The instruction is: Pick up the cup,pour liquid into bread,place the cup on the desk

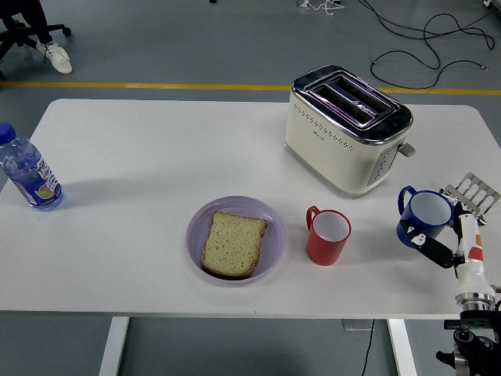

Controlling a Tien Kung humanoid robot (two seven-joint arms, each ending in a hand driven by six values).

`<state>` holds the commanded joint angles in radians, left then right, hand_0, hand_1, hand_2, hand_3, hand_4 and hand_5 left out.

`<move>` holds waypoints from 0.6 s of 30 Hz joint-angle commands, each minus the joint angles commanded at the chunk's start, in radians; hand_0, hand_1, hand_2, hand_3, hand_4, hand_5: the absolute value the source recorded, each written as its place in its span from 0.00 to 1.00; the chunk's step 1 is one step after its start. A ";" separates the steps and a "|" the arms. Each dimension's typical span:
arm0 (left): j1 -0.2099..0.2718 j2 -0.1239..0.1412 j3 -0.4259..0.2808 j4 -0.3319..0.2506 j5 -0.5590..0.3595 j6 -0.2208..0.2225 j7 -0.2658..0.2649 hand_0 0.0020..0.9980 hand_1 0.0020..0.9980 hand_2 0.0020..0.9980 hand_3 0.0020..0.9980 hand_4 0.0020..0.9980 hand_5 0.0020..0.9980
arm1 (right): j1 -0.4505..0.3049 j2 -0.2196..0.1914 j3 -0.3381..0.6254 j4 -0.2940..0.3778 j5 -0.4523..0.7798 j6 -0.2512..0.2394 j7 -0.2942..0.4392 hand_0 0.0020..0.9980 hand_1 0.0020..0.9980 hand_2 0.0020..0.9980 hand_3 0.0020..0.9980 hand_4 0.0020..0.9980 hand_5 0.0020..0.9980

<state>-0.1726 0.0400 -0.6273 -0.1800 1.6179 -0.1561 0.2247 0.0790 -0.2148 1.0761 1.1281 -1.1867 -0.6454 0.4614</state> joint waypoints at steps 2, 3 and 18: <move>-0.001 -0.001 0.002 0.000 -0.005 0.001 0.000 0.65 0.69 0.71 0.59 0.30 0.89 | 0.010 0.005 -0.014 -0.029 -0.008 0.000 0.007 0.60 0.52 0.60 0.61 0.64 0.04; -0.001 -0.001 0.002 0.000 -0.005 0.001 0.000 0.65 0.69 0.71 0.59 0.30 0.89 | 0.012 0.006 -0.016 -0.036 -0.010 0.000 0.008 0.60 0.52 0.60 0.61 0.64 0.04; -0.004 -0.002 0.000 0.000 -0.005 0.000 -0.004 0.65 0.69 0.71 0.59 0.30 0.89 | 0.022 0.022 -0.040 -0.111 -0.026 0.017 -0.005 0.61 0.53 0.61 0.62 0.65 0.05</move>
<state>-0.1762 0.0376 -0.6269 -0.1800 1.6124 -0.1558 0.2209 0.1008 -0.1932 1.0358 1.0175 -1.2123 -0.6280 0.4565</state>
